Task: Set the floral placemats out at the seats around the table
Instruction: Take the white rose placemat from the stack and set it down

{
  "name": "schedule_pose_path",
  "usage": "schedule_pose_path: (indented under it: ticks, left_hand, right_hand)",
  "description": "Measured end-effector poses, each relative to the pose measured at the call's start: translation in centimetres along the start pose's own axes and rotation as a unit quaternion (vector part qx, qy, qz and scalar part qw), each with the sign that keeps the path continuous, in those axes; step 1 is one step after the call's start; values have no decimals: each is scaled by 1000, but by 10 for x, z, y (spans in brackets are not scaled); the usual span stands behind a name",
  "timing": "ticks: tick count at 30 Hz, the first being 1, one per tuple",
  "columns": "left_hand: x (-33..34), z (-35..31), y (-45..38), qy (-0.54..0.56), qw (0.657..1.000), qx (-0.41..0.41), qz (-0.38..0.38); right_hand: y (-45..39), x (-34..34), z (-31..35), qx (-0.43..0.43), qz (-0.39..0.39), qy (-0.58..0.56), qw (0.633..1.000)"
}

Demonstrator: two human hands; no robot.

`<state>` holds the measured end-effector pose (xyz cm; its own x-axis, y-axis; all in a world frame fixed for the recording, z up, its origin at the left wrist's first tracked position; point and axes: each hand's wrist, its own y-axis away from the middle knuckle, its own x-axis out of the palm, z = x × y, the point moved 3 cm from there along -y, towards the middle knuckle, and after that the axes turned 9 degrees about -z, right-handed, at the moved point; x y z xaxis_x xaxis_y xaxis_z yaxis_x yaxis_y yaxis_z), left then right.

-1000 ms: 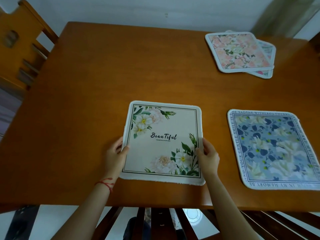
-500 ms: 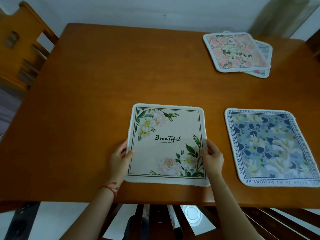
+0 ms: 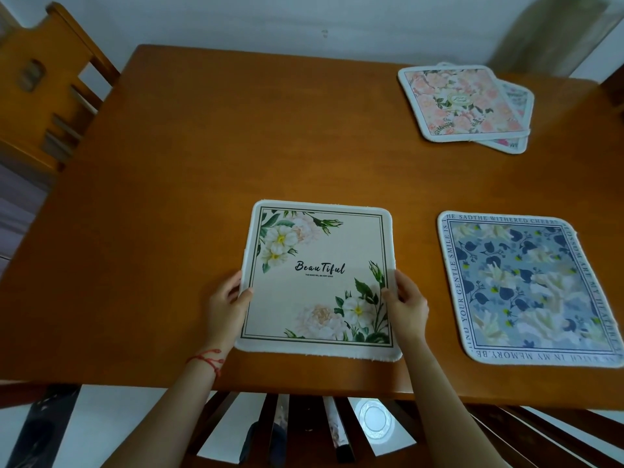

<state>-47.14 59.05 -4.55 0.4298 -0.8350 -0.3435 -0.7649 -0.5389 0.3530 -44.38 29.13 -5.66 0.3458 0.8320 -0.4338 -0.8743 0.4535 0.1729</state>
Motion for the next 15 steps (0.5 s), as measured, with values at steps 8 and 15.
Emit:
schedule_pose_path:
  ticks: [8, 15]
  left_hand:
    - [0, 4, -1, -16, 1000, 4, -4]
    - [1, 10, -1, -39, 999, 9, 8]
  right_hand:
    - [2, -1, 1, 16, -4, -5, 1000]
    - [3, -3, 5, 18, 0, 7, 1000]
